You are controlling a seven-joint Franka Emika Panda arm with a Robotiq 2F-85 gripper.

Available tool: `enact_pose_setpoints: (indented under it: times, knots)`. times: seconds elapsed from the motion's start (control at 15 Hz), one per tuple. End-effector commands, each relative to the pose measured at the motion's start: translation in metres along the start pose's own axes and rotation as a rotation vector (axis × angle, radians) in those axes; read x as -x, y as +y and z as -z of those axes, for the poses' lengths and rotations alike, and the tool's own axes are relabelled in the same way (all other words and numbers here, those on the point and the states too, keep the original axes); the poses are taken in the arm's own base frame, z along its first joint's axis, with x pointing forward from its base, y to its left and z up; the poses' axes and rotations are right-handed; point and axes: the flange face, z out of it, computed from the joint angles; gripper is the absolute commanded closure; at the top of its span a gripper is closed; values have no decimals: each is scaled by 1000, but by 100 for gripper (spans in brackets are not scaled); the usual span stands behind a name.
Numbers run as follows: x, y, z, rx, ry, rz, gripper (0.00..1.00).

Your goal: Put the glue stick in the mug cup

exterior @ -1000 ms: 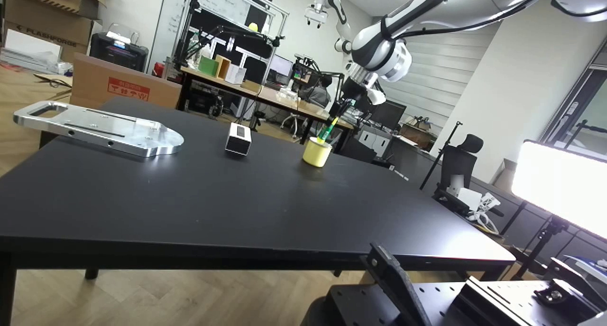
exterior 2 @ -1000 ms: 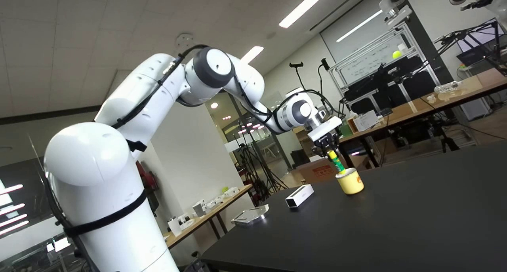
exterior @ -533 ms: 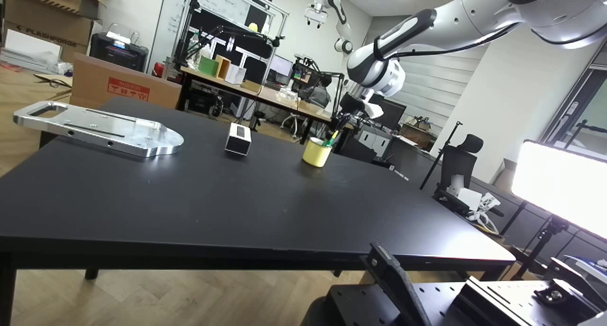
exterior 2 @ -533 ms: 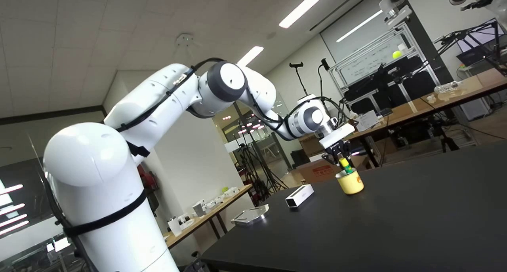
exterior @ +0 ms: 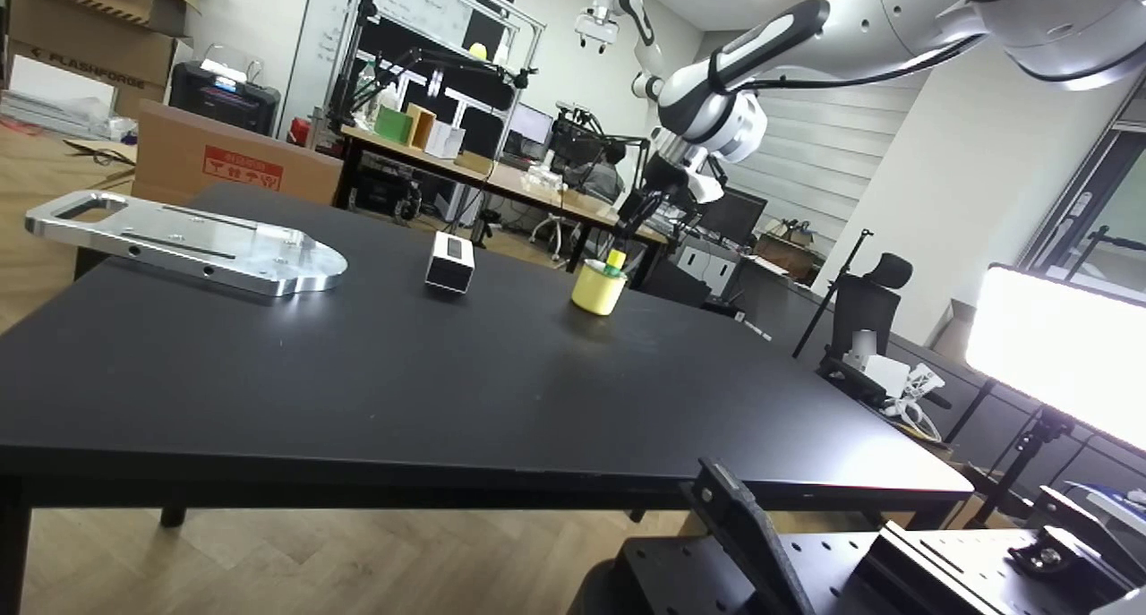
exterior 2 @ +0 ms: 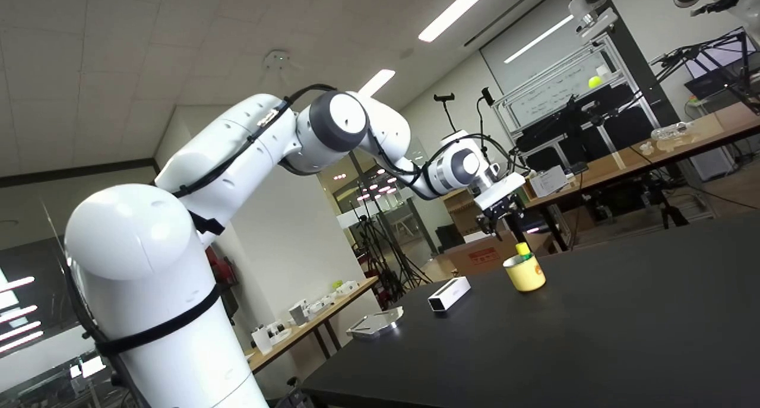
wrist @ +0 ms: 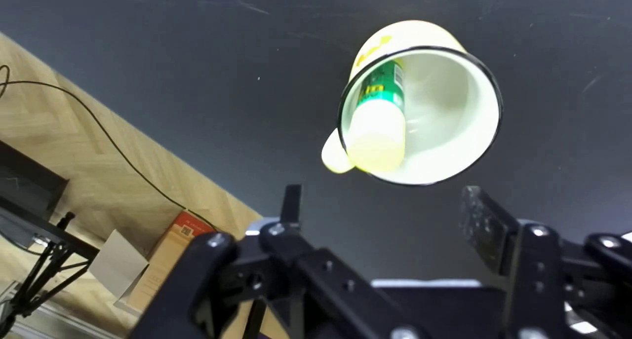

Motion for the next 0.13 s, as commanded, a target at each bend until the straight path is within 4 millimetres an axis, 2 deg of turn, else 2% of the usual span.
enact_pose_setpoints:
  times: [0.0,0.07]
  knots:
    - [-3,1,7,2,4,1,11]
    - [-5,1,14,3,5,3,4]
